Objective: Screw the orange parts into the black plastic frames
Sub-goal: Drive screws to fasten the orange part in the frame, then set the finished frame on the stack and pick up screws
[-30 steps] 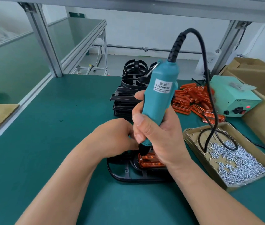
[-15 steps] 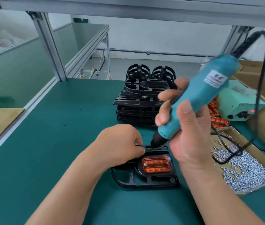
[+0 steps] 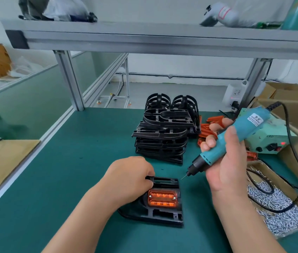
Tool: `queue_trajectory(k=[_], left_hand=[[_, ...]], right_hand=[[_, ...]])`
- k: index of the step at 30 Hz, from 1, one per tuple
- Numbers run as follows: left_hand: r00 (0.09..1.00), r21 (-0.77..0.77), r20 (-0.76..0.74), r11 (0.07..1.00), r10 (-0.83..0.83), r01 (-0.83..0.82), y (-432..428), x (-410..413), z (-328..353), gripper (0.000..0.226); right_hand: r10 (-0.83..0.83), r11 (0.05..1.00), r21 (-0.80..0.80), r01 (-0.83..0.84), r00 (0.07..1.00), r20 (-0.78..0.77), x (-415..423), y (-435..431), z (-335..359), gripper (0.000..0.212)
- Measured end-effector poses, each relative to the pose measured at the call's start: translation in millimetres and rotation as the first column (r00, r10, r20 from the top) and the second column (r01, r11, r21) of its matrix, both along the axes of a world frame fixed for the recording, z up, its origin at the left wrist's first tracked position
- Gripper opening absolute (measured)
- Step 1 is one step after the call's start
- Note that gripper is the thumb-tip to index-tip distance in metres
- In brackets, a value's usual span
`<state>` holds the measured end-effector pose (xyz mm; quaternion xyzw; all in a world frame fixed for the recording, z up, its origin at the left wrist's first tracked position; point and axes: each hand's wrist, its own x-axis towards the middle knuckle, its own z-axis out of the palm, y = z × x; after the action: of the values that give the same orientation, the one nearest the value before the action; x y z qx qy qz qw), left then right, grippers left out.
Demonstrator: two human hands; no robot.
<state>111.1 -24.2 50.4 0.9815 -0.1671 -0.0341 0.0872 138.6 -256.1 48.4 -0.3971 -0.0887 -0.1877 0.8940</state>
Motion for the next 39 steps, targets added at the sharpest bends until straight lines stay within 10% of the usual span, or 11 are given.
queue_trajectory(k=[18,33,39], left_hand=[[0.905,0.168,0.122,0.89,0.407,-0.423,178,88,2,0.024],[0.82,-0.065,0.124,0.829,0.559,-0.555,187,99,-12,0.047],[0.807,-0.53,0.065,0.705,0.587,-0.471,128,72,-3,0.011]], right_hand=[[0.031,0.999,0.026,-0.03,0.999,-0.033,-1,9,-1,0.012],[0.043,0.999,0.014,-0.043,0.998,-0.039,1,9,-3,0.017],[0.04,0.999,0.036,-0.038,0.997,-0.065,1,10,-3,0.021]])
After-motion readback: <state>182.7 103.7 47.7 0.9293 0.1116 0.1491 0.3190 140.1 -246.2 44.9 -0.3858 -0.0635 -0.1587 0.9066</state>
